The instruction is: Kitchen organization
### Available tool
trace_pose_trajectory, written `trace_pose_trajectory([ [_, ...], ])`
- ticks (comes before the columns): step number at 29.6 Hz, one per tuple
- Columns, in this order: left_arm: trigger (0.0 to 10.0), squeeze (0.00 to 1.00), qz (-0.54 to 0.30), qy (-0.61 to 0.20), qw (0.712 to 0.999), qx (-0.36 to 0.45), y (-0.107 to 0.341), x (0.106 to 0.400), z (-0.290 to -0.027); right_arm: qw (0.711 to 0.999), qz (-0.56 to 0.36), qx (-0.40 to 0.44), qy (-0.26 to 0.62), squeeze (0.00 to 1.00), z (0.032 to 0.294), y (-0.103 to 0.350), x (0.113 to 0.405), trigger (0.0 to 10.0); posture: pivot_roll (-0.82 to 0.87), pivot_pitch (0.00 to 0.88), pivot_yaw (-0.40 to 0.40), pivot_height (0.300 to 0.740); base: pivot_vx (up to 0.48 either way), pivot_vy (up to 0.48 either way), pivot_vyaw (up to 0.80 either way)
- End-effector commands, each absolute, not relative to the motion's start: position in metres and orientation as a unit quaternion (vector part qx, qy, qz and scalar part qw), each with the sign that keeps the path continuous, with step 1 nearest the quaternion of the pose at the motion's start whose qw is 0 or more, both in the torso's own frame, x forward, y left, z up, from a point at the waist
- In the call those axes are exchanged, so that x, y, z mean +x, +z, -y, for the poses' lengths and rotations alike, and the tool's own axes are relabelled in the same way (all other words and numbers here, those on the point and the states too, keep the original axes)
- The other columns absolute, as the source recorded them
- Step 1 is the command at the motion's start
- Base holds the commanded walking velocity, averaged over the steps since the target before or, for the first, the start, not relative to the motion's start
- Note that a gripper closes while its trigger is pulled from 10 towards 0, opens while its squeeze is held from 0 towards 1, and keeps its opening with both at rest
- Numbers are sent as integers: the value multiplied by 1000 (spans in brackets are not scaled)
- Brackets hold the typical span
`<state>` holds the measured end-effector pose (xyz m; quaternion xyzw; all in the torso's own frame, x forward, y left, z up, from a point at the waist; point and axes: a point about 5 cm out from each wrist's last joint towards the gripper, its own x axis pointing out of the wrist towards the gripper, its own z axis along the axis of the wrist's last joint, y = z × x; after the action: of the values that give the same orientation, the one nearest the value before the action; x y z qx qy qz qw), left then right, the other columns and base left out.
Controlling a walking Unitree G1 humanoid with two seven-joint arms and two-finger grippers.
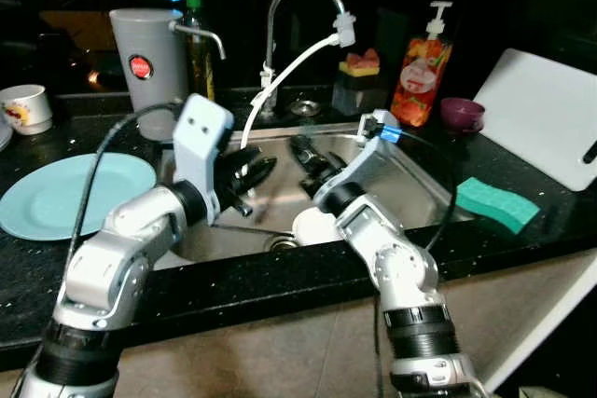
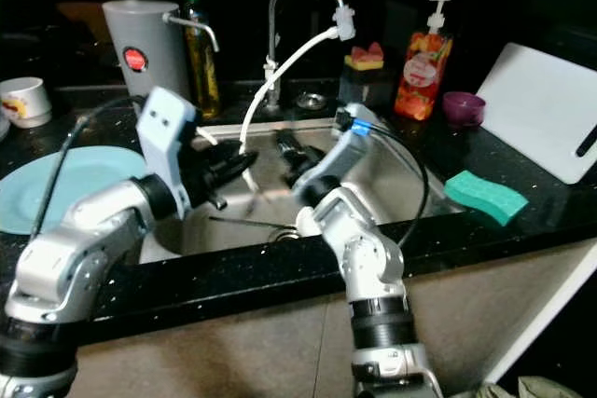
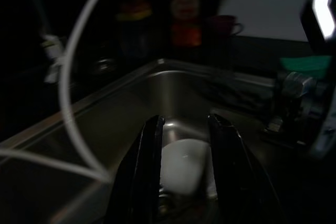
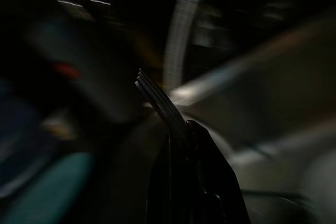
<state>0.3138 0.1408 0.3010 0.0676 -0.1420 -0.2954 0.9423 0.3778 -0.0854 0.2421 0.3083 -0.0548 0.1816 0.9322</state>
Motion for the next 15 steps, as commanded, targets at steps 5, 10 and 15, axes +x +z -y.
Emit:
trace_pose_trajectory([
  [5, 10000, 0, 130, -292, 946, 61, 296, 312, -140, 946, 45, 296, 121, 0, 90, 230, 388, 10000, 115, 104, -58, 740, 0, 0, 0],
  [10, 10000, 0, 68, -151, 985, 52, 279, 332, -166, 948, 40, 285, 134, 1000, 78, 224, 386, 10000, 128, 111, -64, 740, 0, 0, 0],
  [15, 10000, 0, 28, -61, 996, 53, 269, 339, -184, 940, 87, 290, 158, 0, 78, 241, 380, 10000, 115, 115, -61, 740, 0, 0, 0],
])
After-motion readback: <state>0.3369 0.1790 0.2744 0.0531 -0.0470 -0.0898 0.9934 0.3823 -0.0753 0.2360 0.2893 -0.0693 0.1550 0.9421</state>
